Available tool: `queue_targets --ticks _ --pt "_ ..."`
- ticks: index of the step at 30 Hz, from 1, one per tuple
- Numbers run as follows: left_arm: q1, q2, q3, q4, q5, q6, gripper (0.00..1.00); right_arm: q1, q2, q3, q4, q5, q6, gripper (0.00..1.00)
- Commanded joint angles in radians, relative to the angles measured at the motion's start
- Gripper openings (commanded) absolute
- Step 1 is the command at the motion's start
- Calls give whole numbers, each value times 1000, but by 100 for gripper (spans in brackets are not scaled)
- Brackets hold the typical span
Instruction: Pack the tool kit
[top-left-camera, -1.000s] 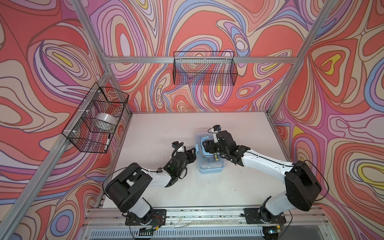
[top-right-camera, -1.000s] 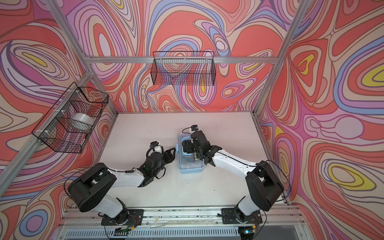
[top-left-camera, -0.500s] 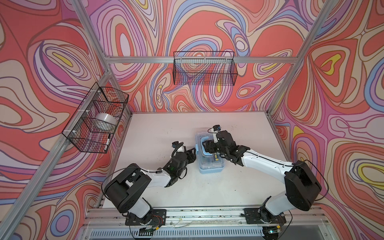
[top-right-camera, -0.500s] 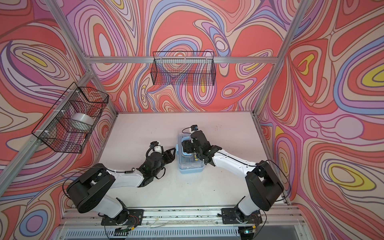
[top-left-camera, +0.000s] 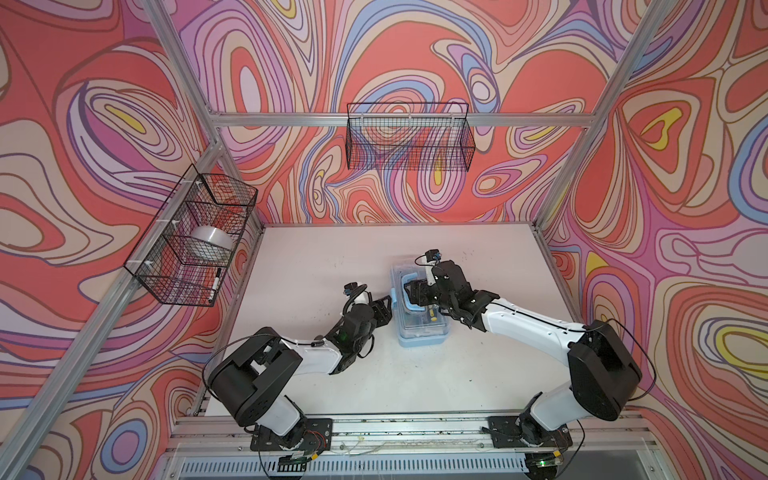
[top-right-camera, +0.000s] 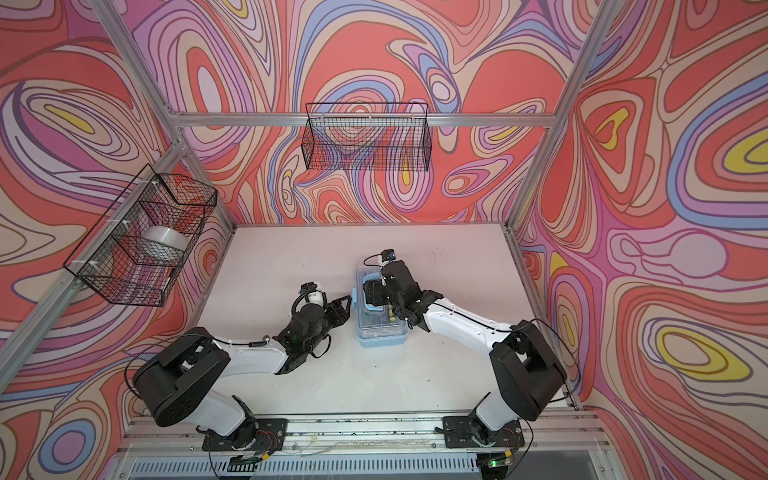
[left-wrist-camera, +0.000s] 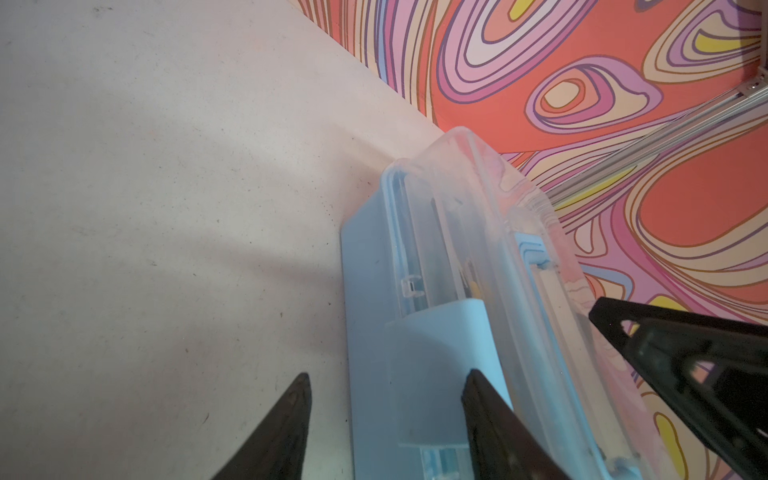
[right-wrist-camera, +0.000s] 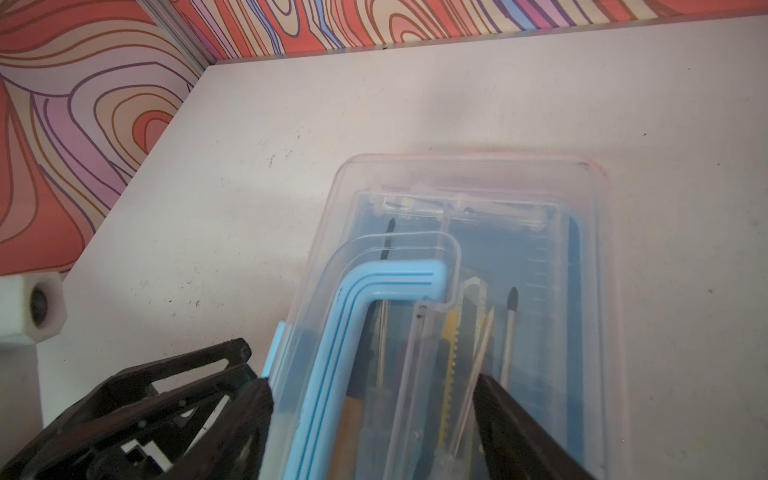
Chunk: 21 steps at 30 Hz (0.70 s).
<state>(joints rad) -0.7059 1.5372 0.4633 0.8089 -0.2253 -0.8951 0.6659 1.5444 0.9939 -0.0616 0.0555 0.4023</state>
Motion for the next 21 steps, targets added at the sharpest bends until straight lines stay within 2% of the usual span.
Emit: queue_targets --ticks 1,6,14,21 --pt "-3 -32 6 4 -16 -16 59 -3 47 -26 -122 -31 20 80" --pt "-3 -47 16 -42 -34 -14 59 -2 49 -25 -124 -28 19 80" --pt "0 33 22 43 23 -22 56 -3 62 -20 -132 -28 12 80" --pt "0 10 23 27 21 -16 56 -2 70 -15 -128 -32 12 80"
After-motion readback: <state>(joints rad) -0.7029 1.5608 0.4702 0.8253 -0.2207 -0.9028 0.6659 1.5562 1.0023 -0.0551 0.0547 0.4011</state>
